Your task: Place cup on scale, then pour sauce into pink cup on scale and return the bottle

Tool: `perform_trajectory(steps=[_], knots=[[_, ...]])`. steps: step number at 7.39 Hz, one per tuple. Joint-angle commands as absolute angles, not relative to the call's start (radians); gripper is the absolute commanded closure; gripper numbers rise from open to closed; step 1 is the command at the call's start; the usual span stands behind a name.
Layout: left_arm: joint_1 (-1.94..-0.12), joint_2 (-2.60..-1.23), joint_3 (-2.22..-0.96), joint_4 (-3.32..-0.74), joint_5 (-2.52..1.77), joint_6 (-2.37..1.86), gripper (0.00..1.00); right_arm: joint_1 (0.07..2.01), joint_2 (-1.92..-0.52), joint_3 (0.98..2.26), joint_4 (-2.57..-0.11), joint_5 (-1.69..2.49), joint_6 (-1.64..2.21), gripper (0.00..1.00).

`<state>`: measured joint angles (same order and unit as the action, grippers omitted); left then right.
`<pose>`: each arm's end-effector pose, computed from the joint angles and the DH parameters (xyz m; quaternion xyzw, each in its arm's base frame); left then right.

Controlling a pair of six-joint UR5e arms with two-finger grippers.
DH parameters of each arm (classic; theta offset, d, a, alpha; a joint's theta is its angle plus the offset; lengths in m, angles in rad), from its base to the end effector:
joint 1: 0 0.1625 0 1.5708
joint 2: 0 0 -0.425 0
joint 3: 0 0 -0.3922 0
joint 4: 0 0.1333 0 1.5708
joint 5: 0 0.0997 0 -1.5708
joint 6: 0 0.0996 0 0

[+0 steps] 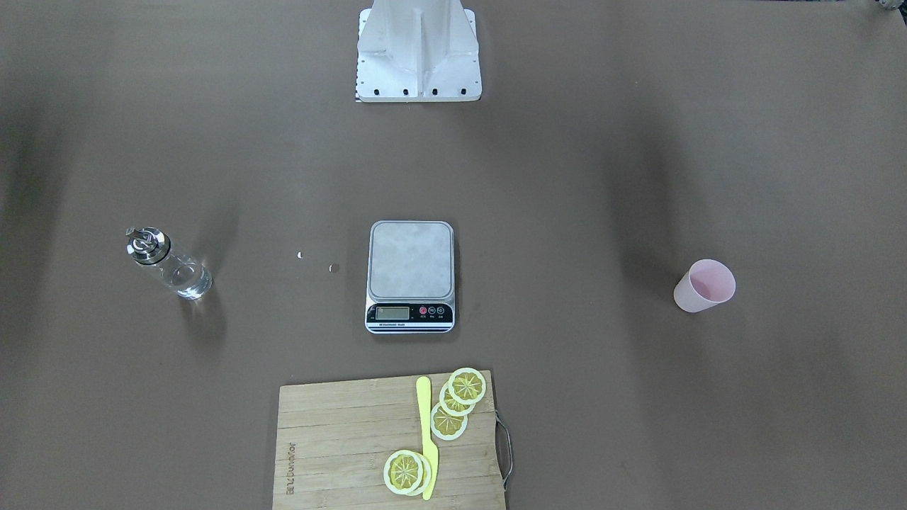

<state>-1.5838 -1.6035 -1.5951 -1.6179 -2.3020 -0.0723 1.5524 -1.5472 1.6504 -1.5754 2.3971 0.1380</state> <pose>-0.0734 -0.5114 0.6283 0.0380 0.3583 -0.0212 0.9326 0.0507 -0.5070 0.6043 0.0137 -0.4033 0.0349 0.9143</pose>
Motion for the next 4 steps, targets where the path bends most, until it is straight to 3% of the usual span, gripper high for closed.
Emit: perform_trajectory(steps=[1,4], knots=[[-1.583,-1.605,-1.592,-1.617,-2.304,-0.075,0.01,1.552,-1.548,1.651,-1.574,2.404,0.138,0.0],[-1.583,-1.603,-1.597,-1.615,-2.312,-0.075,0.01,1.552,-1.548,1.651,-1.575,2.404,0.138,0.0]])
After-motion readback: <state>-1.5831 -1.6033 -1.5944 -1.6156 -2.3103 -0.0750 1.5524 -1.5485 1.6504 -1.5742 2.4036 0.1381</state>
